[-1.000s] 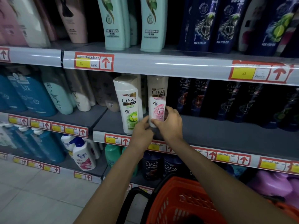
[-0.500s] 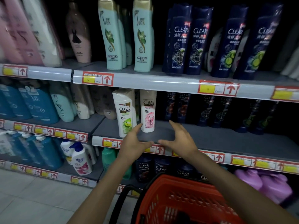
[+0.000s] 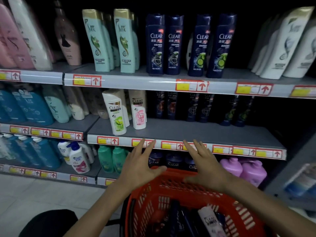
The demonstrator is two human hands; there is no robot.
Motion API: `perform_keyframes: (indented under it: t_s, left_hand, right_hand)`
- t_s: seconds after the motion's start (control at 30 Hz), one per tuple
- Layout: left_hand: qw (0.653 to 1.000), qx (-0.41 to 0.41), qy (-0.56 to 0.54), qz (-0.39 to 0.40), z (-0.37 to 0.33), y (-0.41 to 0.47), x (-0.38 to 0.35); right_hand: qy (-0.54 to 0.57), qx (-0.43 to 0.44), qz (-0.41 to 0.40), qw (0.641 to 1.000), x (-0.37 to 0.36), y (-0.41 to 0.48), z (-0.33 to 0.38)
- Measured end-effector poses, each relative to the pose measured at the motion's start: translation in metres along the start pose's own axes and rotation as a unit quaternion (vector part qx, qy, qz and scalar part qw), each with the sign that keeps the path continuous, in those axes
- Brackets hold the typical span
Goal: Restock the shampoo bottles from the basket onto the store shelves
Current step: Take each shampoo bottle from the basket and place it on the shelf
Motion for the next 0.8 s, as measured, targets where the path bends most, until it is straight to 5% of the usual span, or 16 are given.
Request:
perform_keyframes:
  t_s: [0.5,0.63,0.8]
  left_hand:
    - [0.969,-0.135,0.124,0.164,-0.103,-0.033,-0.155]
    - [0.949,-0.160,0.152,0.225,-0.114,-0.041,-0.208]
    - [0.900,-0.238,0.226,0.286,-0.136,-0.053,-0.281]
  right_hand:
    - [-0.023,-0.089,0.147,0.985,-0.087,-0.128,-0.110]
    - [-0.146,-0.081,0.180,0.969,-0.117,-0.158,-0.133]
    - [-0.144,-0.078,0.224,0.961,-0.142,-0.189,-0.147]
Point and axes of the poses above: each hand's wrist, its own y-axis towards the middle knuckle, its own x-axis out of the back of the hand, z = x × y, the point moved 10 cm from there along y, towards the middle knuckle, and after that the axes turned 4 degrees about y, right-handed, at the moved point
